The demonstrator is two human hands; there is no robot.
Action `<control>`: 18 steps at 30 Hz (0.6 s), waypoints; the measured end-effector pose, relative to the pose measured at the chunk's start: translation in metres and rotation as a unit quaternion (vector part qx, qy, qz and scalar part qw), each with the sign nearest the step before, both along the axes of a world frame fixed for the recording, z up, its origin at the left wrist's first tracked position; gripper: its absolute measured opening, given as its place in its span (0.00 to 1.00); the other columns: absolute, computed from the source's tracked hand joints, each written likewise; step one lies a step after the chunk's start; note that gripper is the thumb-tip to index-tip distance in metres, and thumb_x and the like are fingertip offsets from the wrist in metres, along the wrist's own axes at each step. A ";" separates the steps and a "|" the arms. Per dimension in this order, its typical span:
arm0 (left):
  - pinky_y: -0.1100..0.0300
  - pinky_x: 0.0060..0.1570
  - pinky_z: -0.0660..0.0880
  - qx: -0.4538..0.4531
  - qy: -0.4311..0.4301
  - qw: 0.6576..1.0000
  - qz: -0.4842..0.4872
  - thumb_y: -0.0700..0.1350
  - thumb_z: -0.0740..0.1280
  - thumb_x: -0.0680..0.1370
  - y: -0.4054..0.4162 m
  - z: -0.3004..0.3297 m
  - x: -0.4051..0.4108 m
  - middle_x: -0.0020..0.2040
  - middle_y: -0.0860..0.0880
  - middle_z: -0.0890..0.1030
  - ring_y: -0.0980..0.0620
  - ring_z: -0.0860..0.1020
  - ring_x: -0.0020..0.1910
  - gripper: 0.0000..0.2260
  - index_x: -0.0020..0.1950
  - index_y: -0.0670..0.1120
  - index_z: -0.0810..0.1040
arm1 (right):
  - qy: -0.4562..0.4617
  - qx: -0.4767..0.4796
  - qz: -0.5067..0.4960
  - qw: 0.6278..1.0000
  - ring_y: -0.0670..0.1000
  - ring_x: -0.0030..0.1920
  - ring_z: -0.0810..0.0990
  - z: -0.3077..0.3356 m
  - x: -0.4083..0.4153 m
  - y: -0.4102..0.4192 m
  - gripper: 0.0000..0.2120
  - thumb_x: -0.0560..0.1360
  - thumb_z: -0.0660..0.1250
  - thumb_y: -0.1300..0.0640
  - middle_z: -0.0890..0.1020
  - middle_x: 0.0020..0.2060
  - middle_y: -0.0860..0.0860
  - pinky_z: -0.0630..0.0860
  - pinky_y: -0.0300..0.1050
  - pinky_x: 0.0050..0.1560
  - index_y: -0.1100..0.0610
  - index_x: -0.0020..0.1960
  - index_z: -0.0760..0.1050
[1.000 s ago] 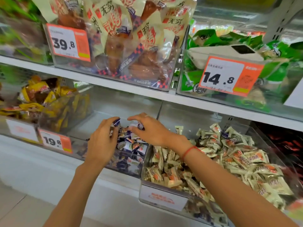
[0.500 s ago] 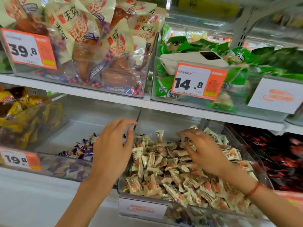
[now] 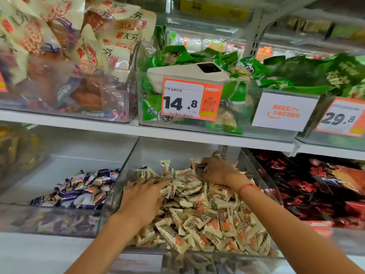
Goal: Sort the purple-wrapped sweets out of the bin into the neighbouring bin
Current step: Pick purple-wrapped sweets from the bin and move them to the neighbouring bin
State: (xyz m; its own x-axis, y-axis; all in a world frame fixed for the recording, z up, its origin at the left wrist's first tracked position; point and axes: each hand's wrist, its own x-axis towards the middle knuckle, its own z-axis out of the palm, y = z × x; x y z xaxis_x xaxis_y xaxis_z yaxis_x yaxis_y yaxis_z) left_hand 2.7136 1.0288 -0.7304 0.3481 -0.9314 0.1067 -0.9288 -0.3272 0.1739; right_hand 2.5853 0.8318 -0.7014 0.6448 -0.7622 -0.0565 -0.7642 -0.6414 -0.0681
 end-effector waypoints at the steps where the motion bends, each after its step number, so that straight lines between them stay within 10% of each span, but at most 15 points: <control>1: 0.48 0.72 0.56 -0.014 -0.008 1.000 0.009 0.49 0.62 0.80 0.002 0.001 -0.001 0.75 0.55 0.62 0.50 0.60 0.74 0.27 0.75 0.63 0.54 | -0.023 0.026 0.026 0.999 0.59 0.59 0.76 0.000 0.001 0.005 0.18 0.77 0.63 0.45 0.70 0.64 0.54 0.73 0.52 0.61 0.46 0.66 0.71; 7: 0.56 0.68 0.66 -0.149 0.103 0.983 0.003 0.35 0.69 0.72 0.011 0.019 -0.011 0.71 0.59 0.67 0.57 0.68 0.68 0.29 0.69 0.58 0.68 | -0.130 0.084 0.155 0.976 0.52 0.60 0.74 0.004 -0.020 0.034 0.15 0.78 0.64 0.47 0.73 0.61 0.49 0.70 0.48 0.62 0.48 0.63 0.74; 10: 0.64 0.48 0.77 -0.212 0.146 0.966 -0.010 0.39 0.66 0.76 0.010 0.033 -0.020 0.65 0.62 0.71 0.60 0.78 0.42 0.21 0.65 0.59 0.71 | -0.182 0.079 0.214 0.956 0.44 0.58 0.74 0.007 -0.039 0.054 0.12 0.77 0.66 0.50 0.73 0.57 0.42 0.70 0.42 0.65 0.49 0.60 0.78; 13: 0.69 0.30 0.73 -0.195 0.166 0.966 -0.039 0.50 0.60 0.81 0.003 0.037 -0.029 0.58 0.60 0.76 0.59 0.72 0.24 0.12 0.64 0.59 0.73 | -0.185 0.062 0.271 0.943 0.41 0.63 0.71 0.002 -0.053 0.079 0.09 0.77 0.67 0.47 0.73 0.60 0.39 0.69 0.46 0.66 0.44 0.56 0.79; 18: 0.67 0.31 0.73 -0.089 0.147 0.983 -0.071 0.55 0.59 0.80 0.011 0.022 -0.035 0.45 0.57 0.82 0.61 0.75 0.27 0.12 0.63 0.61 0.73 | -0.125 0.090 0.259 0.953 0.43 0.75 0.55 0.003 -0.083 0.092 0.22 0.77 0.65 0.44 0.58 0.74 0.40 0.59 0.46 0.74 0.39 0.70 0.67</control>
State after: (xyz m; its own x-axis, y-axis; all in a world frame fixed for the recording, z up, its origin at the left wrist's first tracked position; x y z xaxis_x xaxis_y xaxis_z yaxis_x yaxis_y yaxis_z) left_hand 2.6791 1.0397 -0.7082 0.2565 -0.9483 0.1871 -0.8642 -0.1383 0.4838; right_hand 2.5020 0.9236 -0.6982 0.9428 -0.3298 0.0486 -0.2929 -0.8891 -0.3516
